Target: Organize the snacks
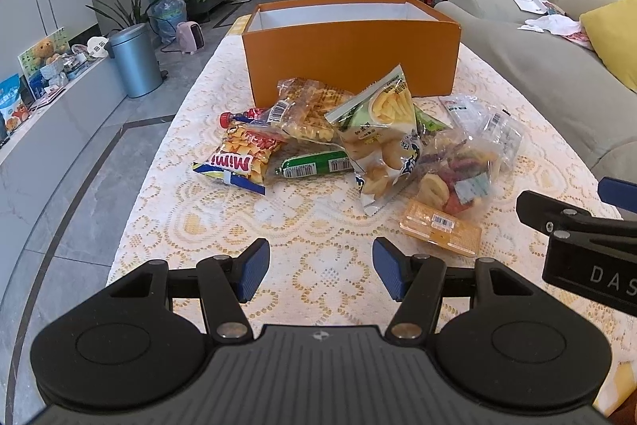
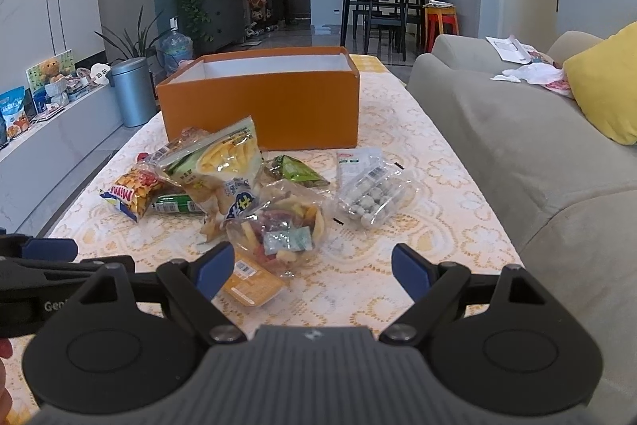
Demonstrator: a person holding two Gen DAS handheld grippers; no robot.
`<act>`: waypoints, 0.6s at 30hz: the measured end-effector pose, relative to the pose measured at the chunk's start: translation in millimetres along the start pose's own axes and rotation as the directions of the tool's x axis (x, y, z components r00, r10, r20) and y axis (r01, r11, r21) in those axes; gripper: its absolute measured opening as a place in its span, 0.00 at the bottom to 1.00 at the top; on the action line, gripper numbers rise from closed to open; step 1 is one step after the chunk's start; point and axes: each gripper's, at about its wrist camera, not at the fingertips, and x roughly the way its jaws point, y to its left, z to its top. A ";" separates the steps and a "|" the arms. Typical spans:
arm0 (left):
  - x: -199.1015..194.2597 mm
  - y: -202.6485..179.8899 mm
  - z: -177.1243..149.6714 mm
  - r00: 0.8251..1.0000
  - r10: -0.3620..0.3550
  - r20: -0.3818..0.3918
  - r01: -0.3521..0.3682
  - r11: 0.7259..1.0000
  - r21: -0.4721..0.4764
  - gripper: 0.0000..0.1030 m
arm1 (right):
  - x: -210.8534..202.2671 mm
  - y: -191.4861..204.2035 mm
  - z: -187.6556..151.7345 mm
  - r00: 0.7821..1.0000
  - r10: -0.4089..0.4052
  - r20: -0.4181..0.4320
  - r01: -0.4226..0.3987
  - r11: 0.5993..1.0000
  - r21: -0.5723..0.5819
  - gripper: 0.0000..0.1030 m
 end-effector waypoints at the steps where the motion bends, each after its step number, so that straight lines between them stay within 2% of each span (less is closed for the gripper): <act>1: 0.3 -0.2 0.0 1.000 -0.001 -0.001 0.001 1.000 0.000 0.69 | 0.1 -0.6 0.2 1.000 0.001 -0.001 -0.001 1.000 0.002 0.82; 18: -0.8 -1.4 -1.7 1.000 -0.004 -0.006 0.004 1.000 0.003 0.69 | 2.3 -2.1 0.6 1.000 0.003 -0.005 -0.003 1.000 0.015 0.82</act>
